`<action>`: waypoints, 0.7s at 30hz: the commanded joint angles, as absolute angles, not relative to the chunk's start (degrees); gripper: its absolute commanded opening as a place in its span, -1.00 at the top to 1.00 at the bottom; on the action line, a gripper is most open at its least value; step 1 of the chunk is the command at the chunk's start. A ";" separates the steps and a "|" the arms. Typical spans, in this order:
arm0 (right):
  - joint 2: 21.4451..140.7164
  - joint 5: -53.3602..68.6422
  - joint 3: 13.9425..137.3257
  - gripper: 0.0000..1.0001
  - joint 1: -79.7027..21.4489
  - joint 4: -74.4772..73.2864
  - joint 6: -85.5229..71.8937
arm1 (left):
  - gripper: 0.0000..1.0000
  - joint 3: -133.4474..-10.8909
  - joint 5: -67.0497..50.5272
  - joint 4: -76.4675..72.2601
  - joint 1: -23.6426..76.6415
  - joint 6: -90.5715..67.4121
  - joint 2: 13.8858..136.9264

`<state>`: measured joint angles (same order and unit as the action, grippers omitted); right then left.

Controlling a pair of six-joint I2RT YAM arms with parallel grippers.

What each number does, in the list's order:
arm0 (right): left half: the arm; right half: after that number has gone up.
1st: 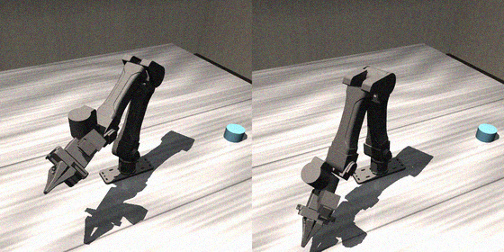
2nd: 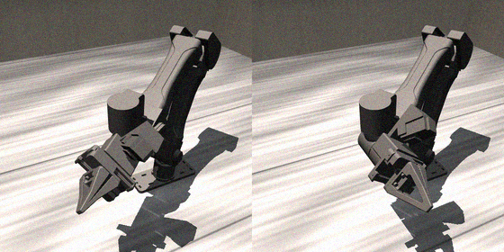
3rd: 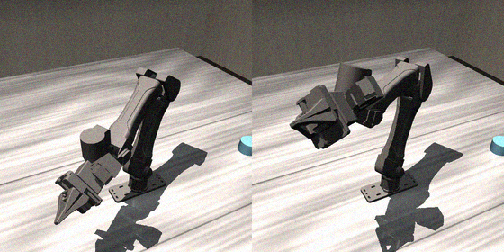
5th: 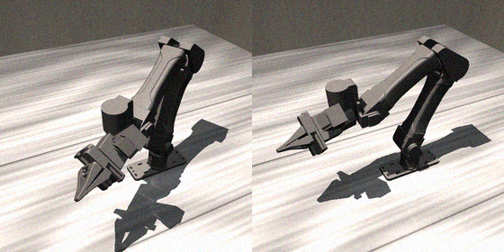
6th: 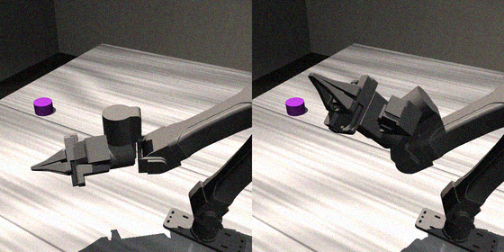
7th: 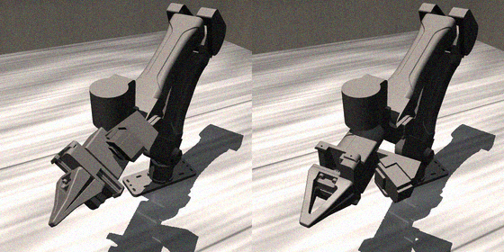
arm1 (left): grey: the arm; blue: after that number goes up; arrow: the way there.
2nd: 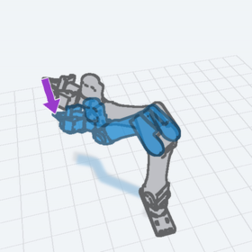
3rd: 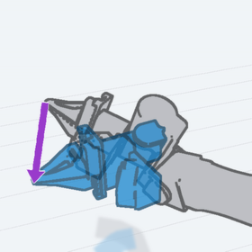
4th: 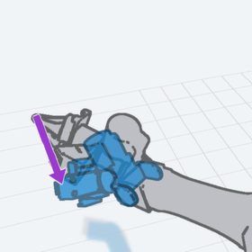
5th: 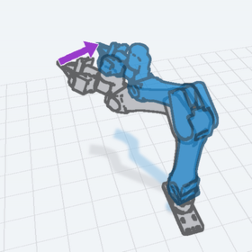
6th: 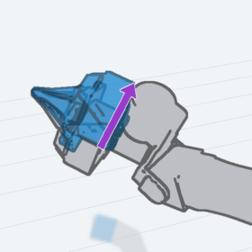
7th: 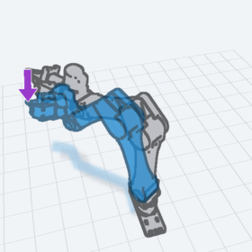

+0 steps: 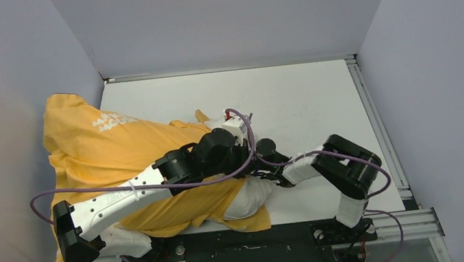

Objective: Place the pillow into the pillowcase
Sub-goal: Stuff the pillow into the pillowcase.

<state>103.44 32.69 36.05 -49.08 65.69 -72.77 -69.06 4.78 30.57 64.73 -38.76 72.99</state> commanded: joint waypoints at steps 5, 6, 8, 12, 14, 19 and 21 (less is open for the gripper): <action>72.50 23.80 34.92 0.89 -52.06 35.18 -53.91 | 1.00 -70.50 -18.43 -0.98 61.65 -45.91 64.76; 69.54 21.78 34.18 0.89 -51.77 32.13 -53.36 | 1.00 -69.48 -19.25 -1.31 59.16 -46.61 63.94; 64.49 19.14 31.64 0.89 -51.37 29.23 -53.41 | 1.00 -68.50 -21.42 -2.10 54.29 -47.79 63.54; 59.28 17.14 28.11 0.89 -51.27 29.01 -54.71 | 1.00 -70.35 -27.46 -5.91 48.75 -50.37 67.94; 58.54 16.61 26.69 0.89 -51.75 30.92 -55.33 | 1.00 -74.54 -30.81 -6.91 48.53 -51.41 72.96; 59.53 13.37 25.43 0.89 -52.91 32.51 -54.35 | 1.00 -86.60 -37.79 -8.14 52.24 -54.59 84.84; 60.44 11.39 25.15 0.89 -52.85 33.73 -54.05 | 1.00 -88.40 -37.52 -7.83 55.11 -54.13 85.85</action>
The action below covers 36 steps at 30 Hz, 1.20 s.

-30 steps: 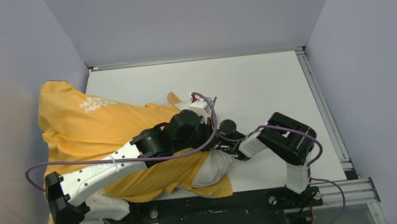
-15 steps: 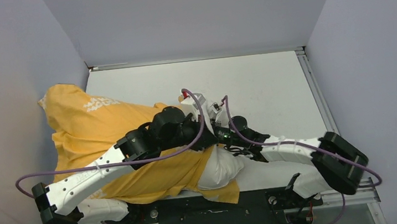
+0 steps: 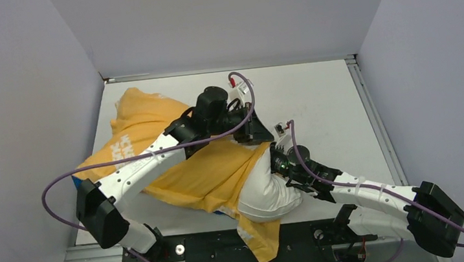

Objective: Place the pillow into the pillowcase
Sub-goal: Stuff the pillow into the pillowcase.

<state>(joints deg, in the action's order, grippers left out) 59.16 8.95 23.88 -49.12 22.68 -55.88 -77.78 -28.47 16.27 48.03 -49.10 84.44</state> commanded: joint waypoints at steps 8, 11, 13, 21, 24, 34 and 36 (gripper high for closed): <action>69.14 8.21 26.89 0.89 -53.00 42.64 -53.99 | 1.00 -81.59 -31.87 -6.47 60.31 -51.28 79.22; 69.12 5.42 27.17 0.89 -52.85 39.72 -52.58 | 0.97 -74.43 -20.41 3.04 58.48 -46.71 71.71; 68.42 3.30 27.11 0.89 -52.91 36.55 -51.56 | 0.82 -71.32 -9.87 12.76 58.02 -42.63 66.20; 69.63 1.44 25.73 0.89 -52.72 33.90 -49.99 | -0.20 -60.64 24.77 40.08 57.65 -43.01 49.27; 71.79 2.49 26.30 0.89 -52.72 34.96 -49.88 | -0.45 -57.83 31.50 49.28 57.64 -47.94 43.44; 74.72 5.43 27.94 0.89 -52.73 35.77 -50.31 | -0.59 -37.58 28.21 51.27 57.62 -60.35 33.46; 74.79 5.66 28.12 0.89 -52.73 35.88 -50.45 | -0.57 -34.41 28.14 49.09 57.60 -62.26 34.49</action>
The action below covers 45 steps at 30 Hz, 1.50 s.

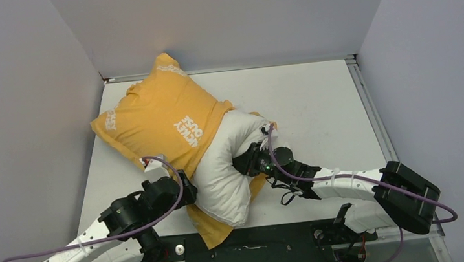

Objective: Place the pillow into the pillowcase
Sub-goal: Stuff the pillow into the pillowcase.

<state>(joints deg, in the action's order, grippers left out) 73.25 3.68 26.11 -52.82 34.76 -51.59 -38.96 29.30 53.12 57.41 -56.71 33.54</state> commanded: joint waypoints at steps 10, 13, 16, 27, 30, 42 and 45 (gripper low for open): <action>74.60 6.16 29.34 0.89 -51.31 34.92 -50.47 | 0.97 -27.44 26.17 38.80 58.08 -61.24 38.84; 74.59 5.49 29.57 0.89 -50.82 34.64 -50.60 | 1.00 -27.83 22.21 34.60 60.56 -59.26 35.68; 75.38 4.39 29.60 0.89 -50.78 35.08 -50.87 | 1.00 -26.28 15.71 23.73 64.34 -56.64 32.12; 74.23 0.41 30.67 0.67 -50.50 26.52 -47.30 | 0.32 -35.24 26.64 31.63 77.50 -56.10 38.56; 67.44 -3.42 30.88 -0.24 -49.16 17.16 -44.06 | 0.08 -38.89 32.20 40.12 78.29 -58.59 42.04; 49.41 8.38 35.83 -0.79 -43.42 -13.18 -36.90 | 0.22 -53.42 47.82 62.91 78.66 -68.52 56.54; 50.65 18.58 30.55 -0.80 -43.59 -8.65 -41.20 | 0.81 -52.53 48.26 58.82 78.71 -64.78 56.27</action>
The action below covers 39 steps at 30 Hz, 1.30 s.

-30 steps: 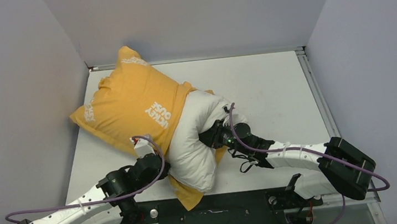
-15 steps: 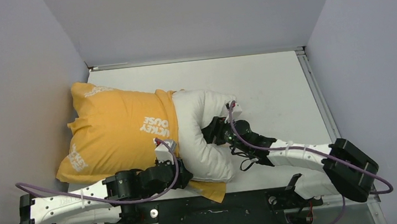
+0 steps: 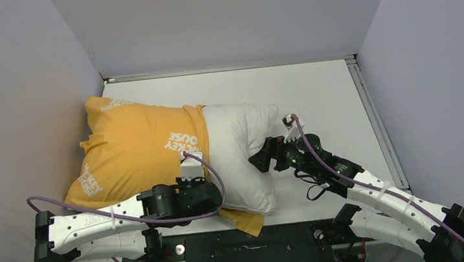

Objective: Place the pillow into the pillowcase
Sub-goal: Stuff the pillow into the pillowcase.

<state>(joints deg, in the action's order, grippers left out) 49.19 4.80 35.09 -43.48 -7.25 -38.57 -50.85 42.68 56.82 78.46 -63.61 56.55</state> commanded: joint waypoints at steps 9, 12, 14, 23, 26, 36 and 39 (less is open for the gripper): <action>59.51 26.35 17.34 -0.36 -51.28 28.15 -55.46 | 1.00 -47.04 27.39 28.94 79.07 -44.61 48.26; 66.60 27.03 19.77 0.31 -52.46 37.44 -56.16 | 1.00 -47.23 17.46 22.19 79.65 -41.63 48.60; 70.43 26.66 21.35 0.57 -52.85 41.89 -56.70 | 1.00 -48.96 11.81 20.44 81.51 -40.12 50.35; 77.60 16.40 29.54 0.89 -58.29 41.98 -56.69 | 1.00 -61.22 8.55 17.61 92.73 -33.18 65.40; 80.87 15.40 30.70 0.89 -61.60 43.94 -57.51 | 1.00 -64.47 8.46 16.00 94.09 -30.80 68.58; 80.41 15.94 24.18 0.69 -63.56 48.44 -59.41 | 0.17 -60.68 29.31 19.17 93.98 -34.53 57.92; 73.41 13.66 23.97 0.11 -60.48 38.15 -55.31 | -0.21 -61.63 41.11 24.46 94.01 -36.52 51.19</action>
<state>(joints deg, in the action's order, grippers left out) 81.19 11.31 23.99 -60.51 42.35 -58.02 -57.04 26.85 34.26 93.45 -32.42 60.82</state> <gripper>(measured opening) 0.281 0.538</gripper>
